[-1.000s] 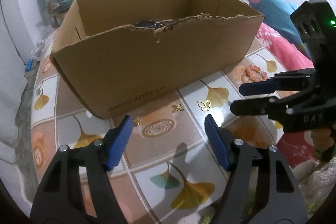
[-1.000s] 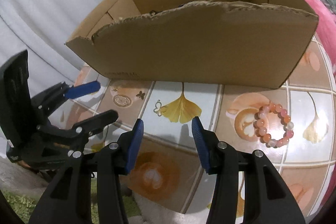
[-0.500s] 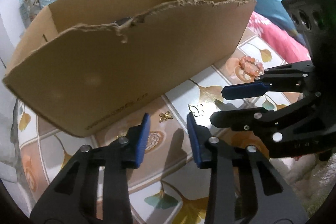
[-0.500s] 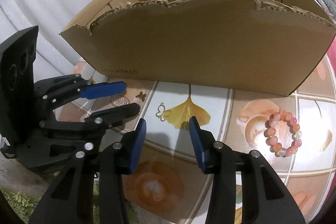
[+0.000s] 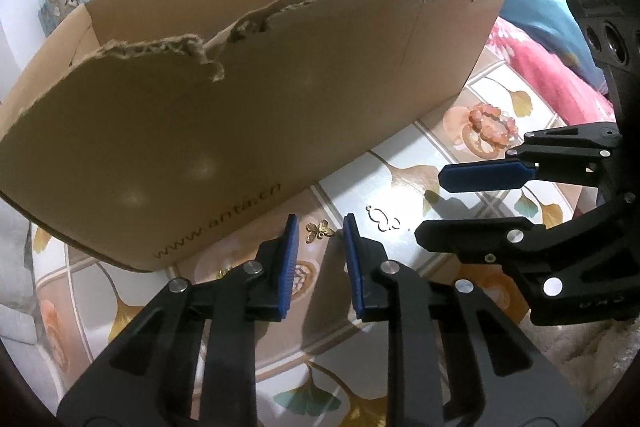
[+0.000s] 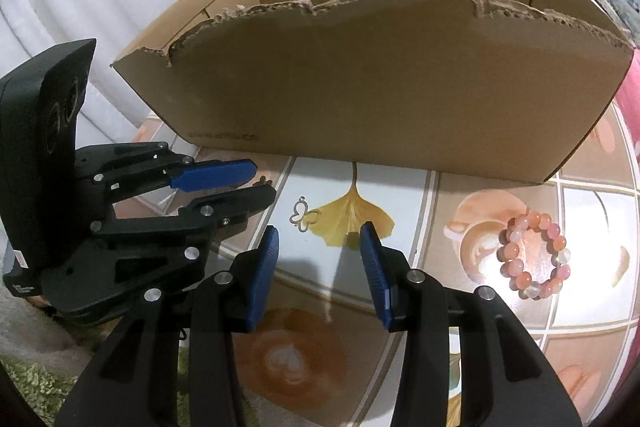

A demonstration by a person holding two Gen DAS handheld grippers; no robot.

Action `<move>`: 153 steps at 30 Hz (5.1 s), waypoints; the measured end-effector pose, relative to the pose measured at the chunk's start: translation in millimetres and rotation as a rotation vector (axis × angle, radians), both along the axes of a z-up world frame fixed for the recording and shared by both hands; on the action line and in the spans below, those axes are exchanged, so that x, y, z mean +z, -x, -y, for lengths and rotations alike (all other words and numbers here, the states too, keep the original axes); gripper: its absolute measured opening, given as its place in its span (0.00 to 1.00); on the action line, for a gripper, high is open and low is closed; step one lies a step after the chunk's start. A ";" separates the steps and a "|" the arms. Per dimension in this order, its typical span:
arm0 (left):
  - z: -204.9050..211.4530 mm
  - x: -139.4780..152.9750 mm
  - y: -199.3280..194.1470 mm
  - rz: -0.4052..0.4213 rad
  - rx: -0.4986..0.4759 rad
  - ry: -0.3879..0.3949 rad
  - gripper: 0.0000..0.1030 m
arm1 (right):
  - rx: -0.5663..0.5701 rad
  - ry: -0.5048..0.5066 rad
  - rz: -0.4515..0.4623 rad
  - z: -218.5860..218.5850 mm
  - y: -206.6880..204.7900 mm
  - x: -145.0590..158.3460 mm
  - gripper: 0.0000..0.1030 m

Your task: Organize jewelry

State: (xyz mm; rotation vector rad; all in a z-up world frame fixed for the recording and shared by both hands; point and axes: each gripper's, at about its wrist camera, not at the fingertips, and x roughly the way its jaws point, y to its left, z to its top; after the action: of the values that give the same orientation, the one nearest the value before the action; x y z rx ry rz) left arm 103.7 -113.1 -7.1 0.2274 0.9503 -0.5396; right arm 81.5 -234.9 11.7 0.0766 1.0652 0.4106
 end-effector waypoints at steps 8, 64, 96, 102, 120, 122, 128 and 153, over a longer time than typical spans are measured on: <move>5.9 -2.7 1.6 0.015 0.005 -0.028 0.11 | -0.013 -0.005 0.011 7.8 8.6 -1.6 0.40; -21.9 1.5 3.1 0.003 0.039 -0.002 0.11 | 0.075 0.206 0.076 -68.1 -5.4 -6.6 0.27; -21.6 26.8 25.0 0.067 -0.005 0.033 0.11 | 0.038 0.137 0.133 -17.3 15.7 31.3 0.15; -22.3 72.9 36.5 0.142 -0.062 0.134 0.11 | 0.029 0.050 0.203 7.5 24.2 79.0 0.15; -22.2 103.1 -79.6 0.058 -0.051 0.028 0.11 | 0.204 -0.230 -0.175 12.6 -138.5 86.6 0.15; -25.0 92.2 -94.0 -0.021 -0.059 0.020 0.11 | 0.203 -0.229 -0.297 6.5 -162.1 64.6 0.15; -27.3 66.3 -115.5 -0.172 -0.079 -0.035 0.11 | 0.199 -0.166 -0.422 -8.4 -183.5 35.7 0.15; -72.3 141.8 -73.4 0.096 0.078 0.099 0.33 | 0.122 -0.186 0.029 41.8 -118.8 136.5 0.38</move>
State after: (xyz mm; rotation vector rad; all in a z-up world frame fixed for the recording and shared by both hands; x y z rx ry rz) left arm 177.0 -40.7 134.7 0.1259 0.8338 -0.4984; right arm 200.3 -276.6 148.2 0.1712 1.0046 0.6191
